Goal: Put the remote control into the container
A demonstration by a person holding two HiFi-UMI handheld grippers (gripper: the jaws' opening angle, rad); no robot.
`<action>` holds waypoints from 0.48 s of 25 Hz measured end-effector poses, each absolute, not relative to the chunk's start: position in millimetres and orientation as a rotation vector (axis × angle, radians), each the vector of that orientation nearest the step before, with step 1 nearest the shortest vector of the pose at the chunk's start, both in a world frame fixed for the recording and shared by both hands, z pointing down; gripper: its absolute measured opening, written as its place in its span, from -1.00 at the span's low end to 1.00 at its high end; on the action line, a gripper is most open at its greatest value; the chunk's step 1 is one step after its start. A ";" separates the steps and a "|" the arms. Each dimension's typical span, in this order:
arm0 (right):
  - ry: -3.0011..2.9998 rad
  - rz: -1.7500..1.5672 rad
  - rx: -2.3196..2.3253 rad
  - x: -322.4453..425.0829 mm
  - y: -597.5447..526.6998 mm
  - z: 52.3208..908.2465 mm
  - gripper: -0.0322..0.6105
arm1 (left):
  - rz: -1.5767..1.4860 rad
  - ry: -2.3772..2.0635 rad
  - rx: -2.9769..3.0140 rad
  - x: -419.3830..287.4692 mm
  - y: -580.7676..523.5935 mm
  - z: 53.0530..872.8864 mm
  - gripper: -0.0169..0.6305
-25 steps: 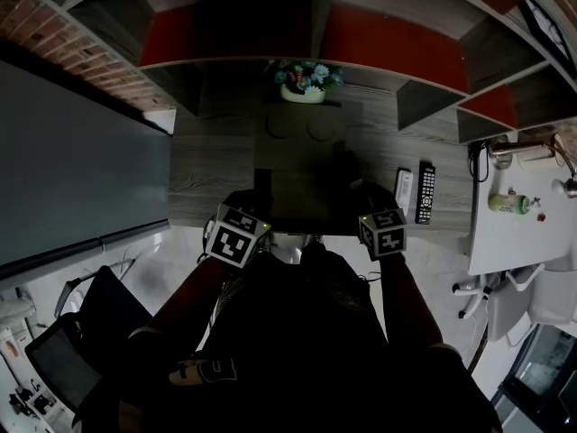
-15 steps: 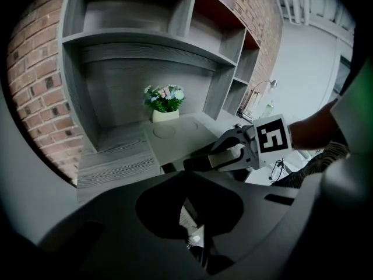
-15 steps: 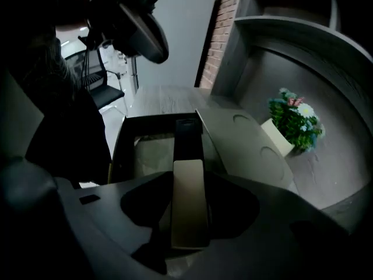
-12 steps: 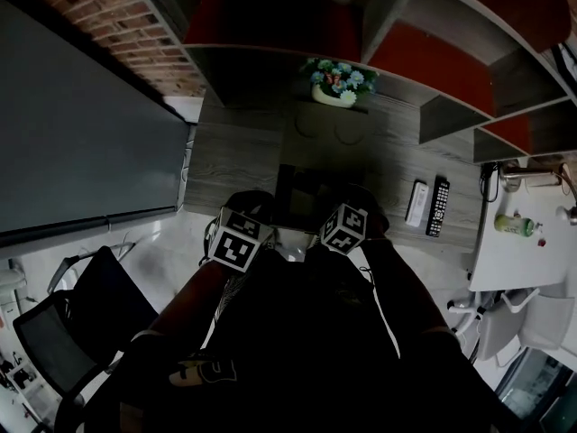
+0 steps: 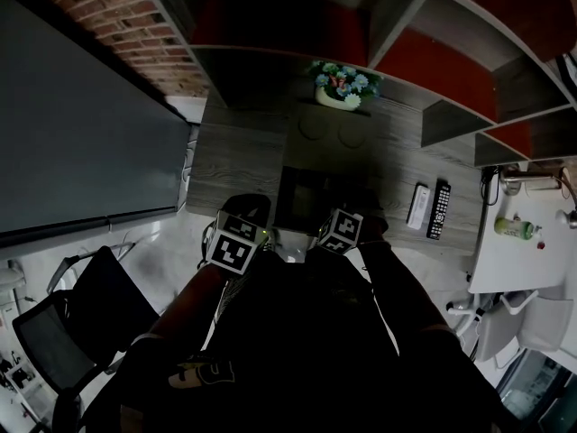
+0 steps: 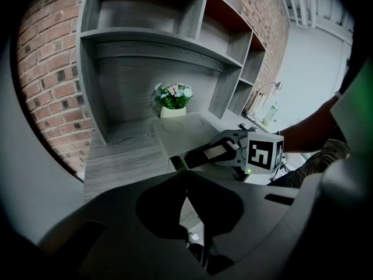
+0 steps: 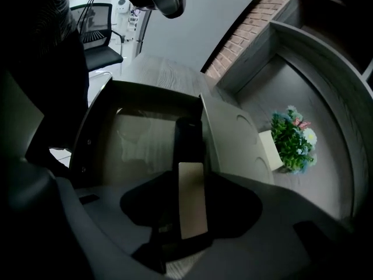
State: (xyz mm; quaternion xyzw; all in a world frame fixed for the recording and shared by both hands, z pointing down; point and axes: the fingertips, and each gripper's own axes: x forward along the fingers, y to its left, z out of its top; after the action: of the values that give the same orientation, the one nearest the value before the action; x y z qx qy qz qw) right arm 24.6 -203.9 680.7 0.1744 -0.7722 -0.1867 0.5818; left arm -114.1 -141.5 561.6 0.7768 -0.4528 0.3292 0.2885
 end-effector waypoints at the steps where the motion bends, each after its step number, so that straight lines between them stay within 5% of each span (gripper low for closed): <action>1: -1.809 -0.434 0.423 24.7 -203.8 678.4 -0.32 | 0.884 -1.208 2.082 -113.3 -142.9 561.7 -0.93; 12: -2.022 -0.041 0.777 62.4 -201.5 625.2 -0.33 | 0.851 -1.080 2.149 -71.7 -157.4 561.0 -0.93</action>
State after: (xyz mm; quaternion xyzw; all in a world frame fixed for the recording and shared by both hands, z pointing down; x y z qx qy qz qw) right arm 62.4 -201.5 625.2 0.3167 -0.8247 -0.0166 0.4683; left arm -71.7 -157.4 561.0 0.8060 -0.4049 0.3191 0.2909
